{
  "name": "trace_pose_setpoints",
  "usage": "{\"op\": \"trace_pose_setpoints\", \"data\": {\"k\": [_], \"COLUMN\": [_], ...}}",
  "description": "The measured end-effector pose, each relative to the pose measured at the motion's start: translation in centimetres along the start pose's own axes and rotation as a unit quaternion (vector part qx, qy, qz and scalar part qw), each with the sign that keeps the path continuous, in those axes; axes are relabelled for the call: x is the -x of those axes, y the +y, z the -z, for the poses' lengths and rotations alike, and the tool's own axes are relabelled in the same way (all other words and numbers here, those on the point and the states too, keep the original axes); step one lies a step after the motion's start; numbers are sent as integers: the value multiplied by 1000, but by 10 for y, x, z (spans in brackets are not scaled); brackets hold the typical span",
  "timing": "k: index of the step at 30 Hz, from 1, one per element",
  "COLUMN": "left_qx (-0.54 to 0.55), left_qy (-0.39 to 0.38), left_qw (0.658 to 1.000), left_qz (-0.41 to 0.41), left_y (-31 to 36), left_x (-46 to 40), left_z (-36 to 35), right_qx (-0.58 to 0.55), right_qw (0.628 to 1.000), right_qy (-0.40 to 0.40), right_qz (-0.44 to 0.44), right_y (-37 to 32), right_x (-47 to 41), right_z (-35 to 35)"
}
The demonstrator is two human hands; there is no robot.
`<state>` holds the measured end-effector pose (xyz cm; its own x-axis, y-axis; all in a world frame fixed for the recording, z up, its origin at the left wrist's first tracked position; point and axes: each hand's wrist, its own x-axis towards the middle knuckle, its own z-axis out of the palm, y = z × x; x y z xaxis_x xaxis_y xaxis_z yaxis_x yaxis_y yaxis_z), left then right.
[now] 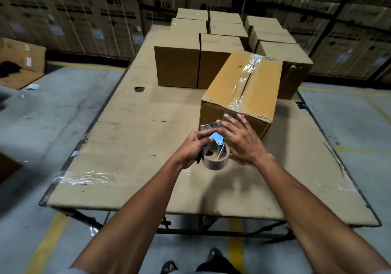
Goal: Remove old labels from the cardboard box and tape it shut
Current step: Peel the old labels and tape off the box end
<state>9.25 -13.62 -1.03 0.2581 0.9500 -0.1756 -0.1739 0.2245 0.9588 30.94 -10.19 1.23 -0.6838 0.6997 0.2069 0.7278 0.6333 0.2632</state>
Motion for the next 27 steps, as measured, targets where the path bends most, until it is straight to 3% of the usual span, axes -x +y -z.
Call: {"op": "trace_pose_setpoints", "data": {"k": [9,11,15,18,20,23,25,27], "left_qx": [51,25,-39,-157,-319,-575,-667,-708], "left_qy": [-34,-34,47,67,66,13,-10,-16], "left_qw": [997,999,998,982,935,788,713,677], "left_qz": [39,31,-12,-82,-140,-218,-216,-200], "left_y": [10,15,25,29,29,24,16,3], "left_x": [2,2,2,6,9,11,14,18], "left_z": [31,36,51,66,78,94,105,117], "right_qx": [-78,-93,-127,-136,-134,-146,-161,-176], "right_qw": [996,995,992,991,990,984,977,970], "right_qy": [16,5,-1,-18,-50,-92,-116,-139], "right_qz": [30,30,24,9,-10,-48,-74,-92], "right_y": [-13,-17,-24,-33,-44,-67,-83,-99], "right_x": [-13,-19,-33,-43,-51,-65,-76,-84], "right_z": [5,5,0,-8,-14,-19,-25,-32]}}
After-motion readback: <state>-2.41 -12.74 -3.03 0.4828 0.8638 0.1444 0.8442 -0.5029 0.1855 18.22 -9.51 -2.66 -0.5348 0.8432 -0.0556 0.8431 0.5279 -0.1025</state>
